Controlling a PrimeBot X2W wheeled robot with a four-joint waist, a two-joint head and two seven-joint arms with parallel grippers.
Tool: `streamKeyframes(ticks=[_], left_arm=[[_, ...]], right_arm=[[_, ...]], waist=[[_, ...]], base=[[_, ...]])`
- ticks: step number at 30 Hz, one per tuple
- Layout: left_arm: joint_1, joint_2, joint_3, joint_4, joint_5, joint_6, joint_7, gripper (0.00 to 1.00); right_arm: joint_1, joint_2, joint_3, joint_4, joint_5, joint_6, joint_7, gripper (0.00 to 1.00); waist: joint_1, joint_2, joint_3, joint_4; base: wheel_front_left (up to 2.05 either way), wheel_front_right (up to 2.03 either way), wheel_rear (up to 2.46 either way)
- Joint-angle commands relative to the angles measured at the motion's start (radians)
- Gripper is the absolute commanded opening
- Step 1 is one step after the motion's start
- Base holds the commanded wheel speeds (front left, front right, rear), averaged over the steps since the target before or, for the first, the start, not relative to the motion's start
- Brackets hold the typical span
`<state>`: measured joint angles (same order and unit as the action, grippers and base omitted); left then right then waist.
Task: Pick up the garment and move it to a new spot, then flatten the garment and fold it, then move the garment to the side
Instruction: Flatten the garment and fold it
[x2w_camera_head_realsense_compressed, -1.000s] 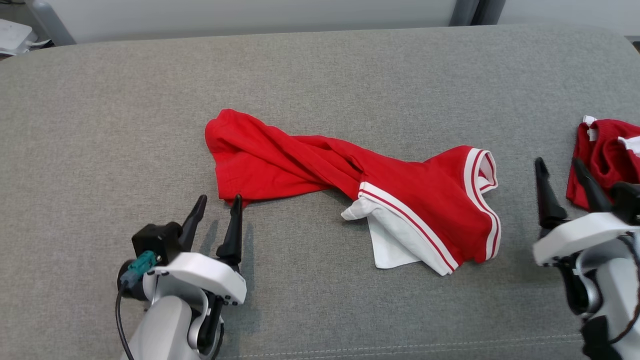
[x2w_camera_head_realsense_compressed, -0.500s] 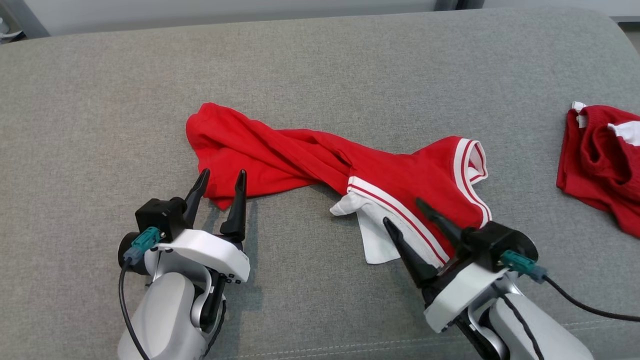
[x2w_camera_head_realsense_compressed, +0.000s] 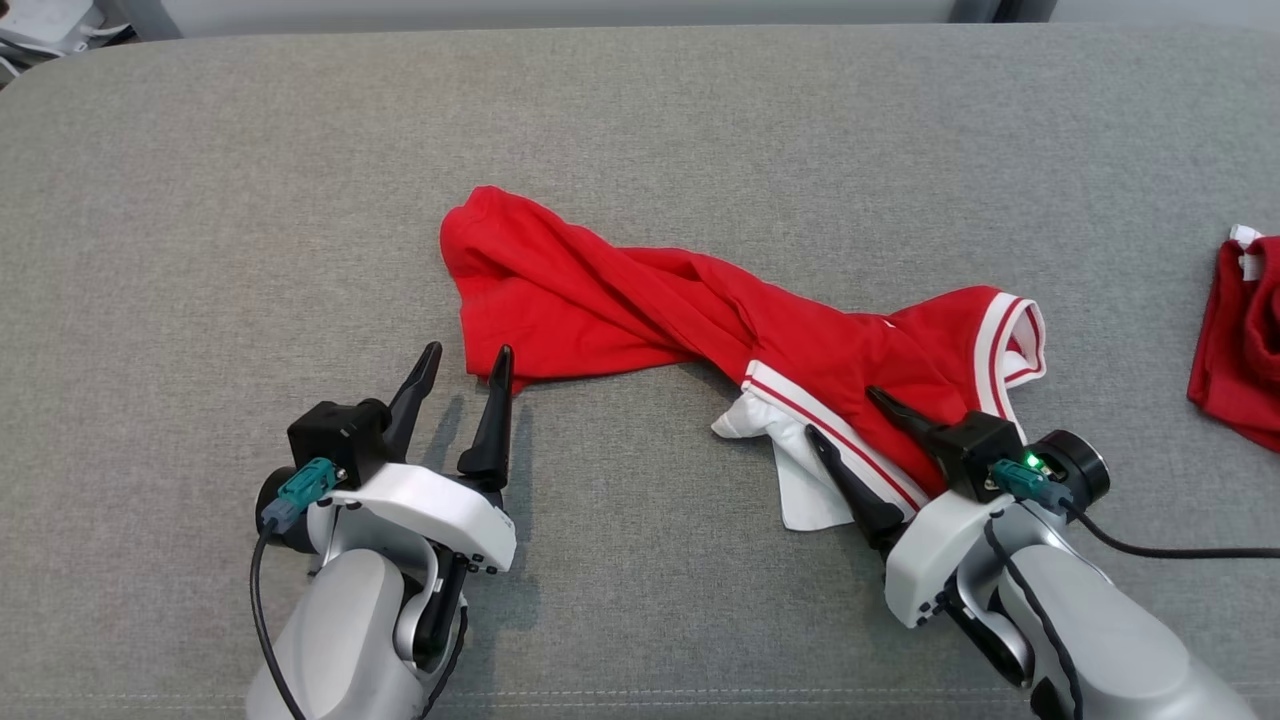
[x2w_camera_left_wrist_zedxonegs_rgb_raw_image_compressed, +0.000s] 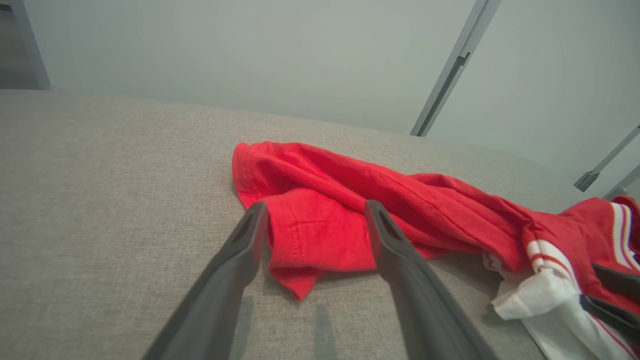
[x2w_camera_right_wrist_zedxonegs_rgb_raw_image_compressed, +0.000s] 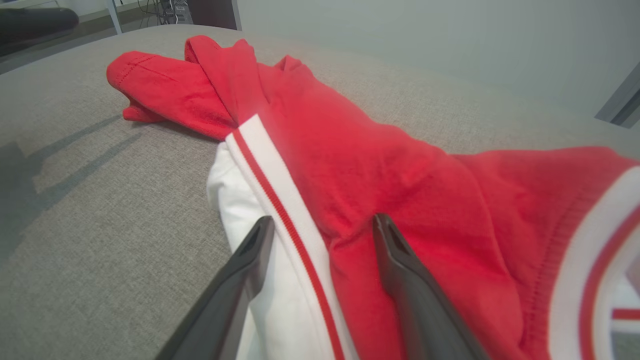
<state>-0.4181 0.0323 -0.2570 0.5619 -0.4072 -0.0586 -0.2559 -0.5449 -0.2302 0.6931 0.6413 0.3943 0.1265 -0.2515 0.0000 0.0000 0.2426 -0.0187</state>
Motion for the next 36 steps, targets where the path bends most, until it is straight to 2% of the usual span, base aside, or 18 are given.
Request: streamKeyframes(ticks=[1,2,3,4,11,19,24,25,26,27,29,32,36], left_arm=[[-0.012,0.018,0.025,-0.027,-0.004,0.008,-0.006,1.0],[-0.011,0.018,0.025,-0.029,-0.005,0.008,-0.006,1.0],[-0.01,0.018,0.024,-0.031,-0.007,0.008,-0.006,1.0],[-0.009,0.018,0.022,-0.032,-0.009,0.009,-0.006,1.0],[-0.005,0.018,0.006,-0.037,-0.021,0.014,-0.006,1.0],[-0.008,0.018,-0.015,-0.041,-0.032,0.019,-0.006,1.0],[-0.015,0.018,-0.027,-0.041,-0.034,0.017,-0.006,1.0],[-0.017,0.018,-0.033,-0.04,-0.036,0.017,-0.006,1.0],[-0.019,0.018,-0.039,-0.039,-0.039,0.016,-0.006,1.0],[-0.02,0.018,-0.044,-0.038,-0.042,0.016,-0.006,1.0],[-0.019,0.018,-0.05,-0.037,-0.047,0.018,-0.006,1.0],[-0.007,0.018,-0.043,-0.036,-0.047,0.021,-0.006,1.0],[0.009,0.018,-0.036,-0.04,-0.045,0.019,-0.006,1.0]], right_arm=[[-0.013,-0.006,0.015,0.003,-0.002,0.004,-0.01,1.0],[-0.021,-0.007,0.018,0.021,-0.002,0.004,-0.01,0.87],[-0.027,-0.007,0.017,0.042,0.001,0.004,-0.01,0.32],[-0.036,-0.007,0.012,0.06,0.001,0.004,-0.01,0.0],[-0.092,-0.011,-0.037,0.132,-0.015,0.004,-0.01,0.0],[-0.154,-0.035,-0.154,0.144,-0.035,0.004,-0.01,0.0],[-0.23,-0.046,-0.204,0.201,-0.077,0.004,-0.01,0.0],[-0.244,-0.043,-0.213,0.232,-0.079,0.004,-0.01,0.14],[-0.257,-0.039,-0.221,0.266,-0.079,0.004,-0.01,0.85],[-0.271,-0.035,-0.222,0.287,-0.082,0.004,-0.01,1.0],[-0.281,-0.024,-0.263,0.237,-0.078,0.004,-0.01,1.0],[-0.207,-0.005,-0.306,0.11,-0.049,0.004,-0.01,1.0],[-0.035,0.01,-0.283,-0.029,0.029,0.004,-0.01,1.0]], waist=[[0.0,0.0,-0.001,0.006],[0.0,0.0,-0.001,0.008],[0.0,0.0,-0.002,0.011],[0.0,0.0,-0.003,0.013],[0.0,0.0,-0.002,0.022],[0.0,0.0,0.01,0.035],[0.0,0.0,0.018,0.045],[0.0,0.0,0.018,0.048],[0.0,0.0,0.018,0.052],[0.0,0.0,0.016,0.055],[0.0,0.0,0.008,0.054],[0.0,0.0,-0.007,0.043],[0.0,0.0,-0.018,0.019]], base=[[0.0,0.0,0.0],[0.0,0.0,0.0],[0.0,0.0,0.0],[0.0,0.0,0.0],[0.0,0.0,0.0],[0.0,0.0,0.0],[0.0,0.0,0.0],[0.0,0.0,0.0],[0.0,0.0,0.0],[0.0,0.0,0.0],[0.0,0.0,0.0],[0.0,0.0,0.0],[0.0,0.0,0.0]])
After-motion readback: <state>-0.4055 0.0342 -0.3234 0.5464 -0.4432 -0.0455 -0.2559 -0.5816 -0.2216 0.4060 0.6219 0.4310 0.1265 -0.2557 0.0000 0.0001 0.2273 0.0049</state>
